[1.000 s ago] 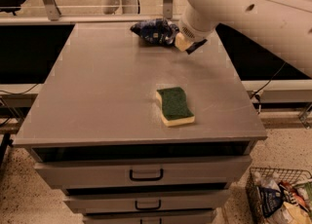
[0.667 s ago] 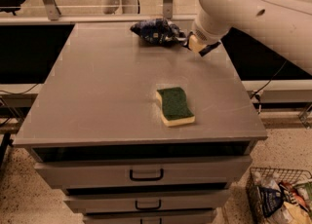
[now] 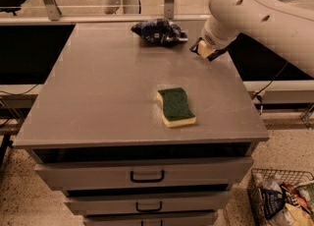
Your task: Move rxbar blueberry near blue chip bag
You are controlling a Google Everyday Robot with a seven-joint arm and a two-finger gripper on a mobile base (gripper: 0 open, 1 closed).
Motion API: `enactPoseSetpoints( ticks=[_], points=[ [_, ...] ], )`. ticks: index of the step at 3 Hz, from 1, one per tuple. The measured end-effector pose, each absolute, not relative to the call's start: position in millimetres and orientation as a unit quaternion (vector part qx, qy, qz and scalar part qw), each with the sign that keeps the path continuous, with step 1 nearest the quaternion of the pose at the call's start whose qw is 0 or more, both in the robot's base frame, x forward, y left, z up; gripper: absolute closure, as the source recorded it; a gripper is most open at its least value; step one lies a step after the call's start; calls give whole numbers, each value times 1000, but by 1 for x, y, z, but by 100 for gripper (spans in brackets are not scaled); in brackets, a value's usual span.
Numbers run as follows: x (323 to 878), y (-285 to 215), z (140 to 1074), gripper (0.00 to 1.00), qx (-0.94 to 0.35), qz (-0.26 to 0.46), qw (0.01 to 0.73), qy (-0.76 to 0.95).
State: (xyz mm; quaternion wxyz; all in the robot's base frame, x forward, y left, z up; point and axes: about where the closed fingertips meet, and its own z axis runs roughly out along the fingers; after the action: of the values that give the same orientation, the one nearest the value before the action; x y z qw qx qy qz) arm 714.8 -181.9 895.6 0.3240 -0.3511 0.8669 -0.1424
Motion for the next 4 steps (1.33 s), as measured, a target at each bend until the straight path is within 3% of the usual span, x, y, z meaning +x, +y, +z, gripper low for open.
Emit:
enactPoseSetpoints(
  ticks=[1, 4],
  points=[
    [740, -173, 876, 99, -365, -120, 324, 865],
    [790, -131, 856, 31, -400, -73, 336, 849]
  ],
)
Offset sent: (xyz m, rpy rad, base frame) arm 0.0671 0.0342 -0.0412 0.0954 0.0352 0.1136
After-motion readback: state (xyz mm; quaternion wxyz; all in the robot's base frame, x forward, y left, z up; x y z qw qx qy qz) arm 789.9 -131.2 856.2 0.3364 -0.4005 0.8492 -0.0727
